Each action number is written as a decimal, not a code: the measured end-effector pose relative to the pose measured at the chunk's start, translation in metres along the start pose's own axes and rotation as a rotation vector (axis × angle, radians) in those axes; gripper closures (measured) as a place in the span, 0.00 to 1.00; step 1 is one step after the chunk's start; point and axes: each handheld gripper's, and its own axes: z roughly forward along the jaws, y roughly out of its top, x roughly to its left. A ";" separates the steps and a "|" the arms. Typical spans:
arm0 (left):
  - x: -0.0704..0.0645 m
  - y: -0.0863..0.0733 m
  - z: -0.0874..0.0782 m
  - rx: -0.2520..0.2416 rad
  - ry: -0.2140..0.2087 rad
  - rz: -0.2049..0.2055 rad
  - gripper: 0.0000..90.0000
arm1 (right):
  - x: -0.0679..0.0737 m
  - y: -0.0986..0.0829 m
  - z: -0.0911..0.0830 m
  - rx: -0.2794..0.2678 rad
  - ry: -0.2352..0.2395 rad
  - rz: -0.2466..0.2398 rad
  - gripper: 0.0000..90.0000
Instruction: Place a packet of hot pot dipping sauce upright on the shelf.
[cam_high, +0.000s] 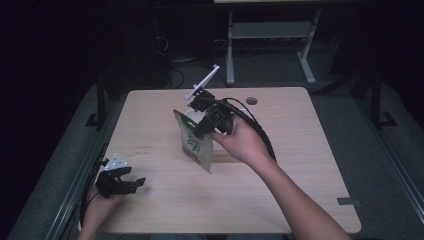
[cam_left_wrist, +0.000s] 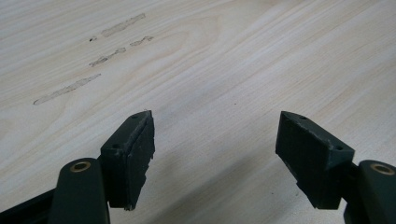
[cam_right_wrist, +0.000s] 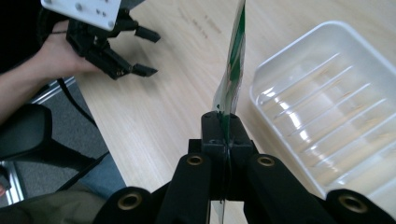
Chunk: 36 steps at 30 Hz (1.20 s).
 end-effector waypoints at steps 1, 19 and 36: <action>0.000 0.000 0.000 0.000 -0.001 0.000 0.31 | -0.001 0.001 -0.004 -0.004 -0.007 0.004 0.99; -0.001 0.001 0.000 -0.008 -0.007 -0.002 0.28 | -0.053 0.012 -0.017 -0.040 -0.124 0.157 0.99; -0.001 0.001 0.000 -0.008 -0.007 0.001 0.28 | -0.079 0.025 0.002 -0.048 -0.174 0.224 0.99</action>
